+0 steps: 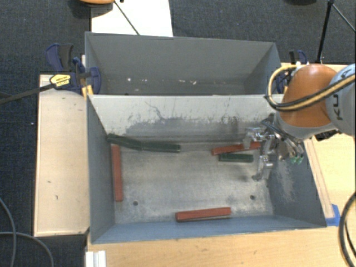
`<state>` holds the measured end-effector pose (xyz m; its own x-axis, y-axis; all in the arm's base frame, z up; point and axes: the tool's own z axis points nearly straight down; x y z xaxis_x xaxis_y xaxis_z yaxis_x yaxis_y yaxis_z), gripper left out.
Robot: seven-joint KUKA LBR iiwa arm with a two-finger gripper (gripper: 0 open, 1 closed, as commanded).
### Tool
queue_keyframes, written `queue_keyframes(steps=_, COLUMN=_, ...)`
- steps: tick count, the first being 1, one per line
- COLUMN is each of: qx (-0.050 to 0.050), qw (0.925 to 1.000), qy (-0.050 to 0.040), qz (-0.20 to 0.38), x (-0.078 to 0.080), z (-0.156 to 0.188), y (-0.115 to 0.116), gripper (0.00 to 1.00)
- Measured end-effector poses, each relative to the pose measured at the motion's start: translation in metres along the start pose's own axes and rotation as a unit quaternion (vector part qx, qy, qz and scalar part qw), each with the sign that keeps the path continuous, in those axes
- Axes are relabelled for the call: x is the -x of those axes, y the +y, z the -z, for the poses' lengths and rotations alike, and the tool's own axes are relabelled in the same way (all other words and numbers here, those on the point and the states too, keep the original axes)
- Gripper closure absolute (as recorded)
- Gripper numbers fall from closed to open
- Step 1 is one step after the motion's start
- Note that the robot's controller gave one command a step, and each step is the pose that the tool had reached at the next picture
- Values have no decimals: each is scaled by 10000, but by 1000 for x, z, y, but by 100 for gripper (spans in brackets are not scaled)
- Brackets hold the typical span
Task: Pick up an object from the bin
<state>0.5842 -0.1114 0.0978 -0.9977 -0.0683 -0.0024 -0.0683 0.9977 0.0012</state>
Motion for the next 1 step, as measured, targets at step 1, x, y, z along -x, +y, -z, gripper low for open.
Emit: queue_keyframes(steps=1, qx=-1, qw=9999, qy=-28, qz=-129, x=9, z=-25, y=56, gripper=100)
